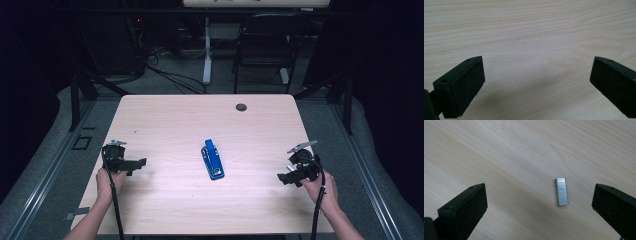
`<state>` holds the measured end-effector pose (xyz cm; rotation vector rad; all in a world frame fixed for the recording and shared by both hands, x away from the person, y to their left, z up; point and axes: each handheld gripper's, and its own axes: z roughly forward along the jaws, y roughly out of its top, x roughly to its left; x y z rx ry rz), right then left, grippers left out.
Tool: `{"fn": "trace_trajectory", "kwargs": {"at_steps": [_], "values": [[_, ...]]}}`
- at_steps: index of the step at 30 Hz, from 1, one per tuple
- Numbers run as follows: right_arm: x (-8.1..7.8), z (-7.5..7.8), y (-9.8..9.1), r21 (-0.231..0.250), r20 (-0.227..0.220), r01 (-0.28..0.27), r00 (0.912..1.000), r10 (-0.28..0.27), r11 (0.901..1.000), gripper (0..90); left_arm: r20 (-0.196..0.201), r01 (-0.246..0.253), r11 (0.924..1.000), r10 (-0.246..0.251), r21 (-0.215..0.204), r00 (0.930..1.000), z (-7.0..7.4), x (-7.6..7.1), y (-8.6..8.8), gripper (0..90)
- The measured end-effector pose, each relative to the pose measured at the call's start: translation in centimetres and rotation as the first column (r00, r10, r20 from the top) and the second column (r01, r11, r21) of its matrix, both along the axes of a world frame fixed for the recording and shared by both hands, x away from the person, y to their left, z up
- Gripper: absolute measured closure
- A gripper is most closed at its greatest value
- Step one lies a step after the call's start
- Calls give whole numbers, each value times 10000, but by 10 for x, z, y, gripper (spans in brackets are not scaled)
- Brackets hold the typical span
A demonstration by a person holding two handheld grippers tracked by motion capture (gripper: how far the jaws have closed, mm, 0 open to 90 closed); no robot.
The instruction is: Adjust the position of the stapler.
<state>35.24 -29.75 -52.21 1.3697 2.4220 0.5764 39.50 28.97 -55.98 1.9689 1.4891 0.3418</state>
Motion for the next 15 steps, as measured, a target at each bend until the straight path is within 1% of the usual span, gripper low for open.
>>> {"fn": "trace_trajectory", "kwargs": {"at_steps": [4, 6, 7, 9, 10, 11, 12, 13, 14, 15], "values": [[0, 0, 0, 71, -75, 16, 10000, -16, 10000, 0, 50, 29, 10000, -29, 17, 10000, 0, 0, -1, 1], [0, 0, 0, 19, -68, -16, 10000, 16, 10000, 0, -2, 34, 10000, -34, -9, 10000, -1, 0, -2, 0], [0, 0, 1, -31, -136, -78, 9999, 78, 10000, 0, 3, 35, 10000, -35, -14, 10000, -1, 0, -2, 1], [0, -1, 3, 21, -111, -75, 9999, 76, 10000, 0, -18, 38, 10000, -38, -43, 10000, -1, 0, -2, 1], [1, -2, 5, -15, -212, -216, 9995, 215, 9998, 0, -33, 37, 10000, -37, -51, 10000, -1, -1, -2, 1], [1, -2, 5, -15, -212, -216, 9995, 215, 9998, 0, -33, 37, 10000, -37, -51, 10000, -1, -1, -2, 2], [1, -2, 5, -101, -202, -235, 9995, 232, 9997, 0, -66, 40, 10000, -40, -66, 10000, -1, 0, -3, 2], [1, -3, 7, 31, -305, -262, 9992, 262, 9997, 0, -90, 46, 9999, -47, -90, 9999, -1, 0, -3, 4], [1, -3, 7, -24, -339, -389, 9987, 388, 9992, 0, -115, 77, 9999, -79, -107, 9999, -1, 0, -3, 4], [1, -3, 8, 75, -304, -405, 9987, 407, 9992, 0, -76, 59, 9999, -60, -112, 10000, 0, 0, -4, 4]]}}
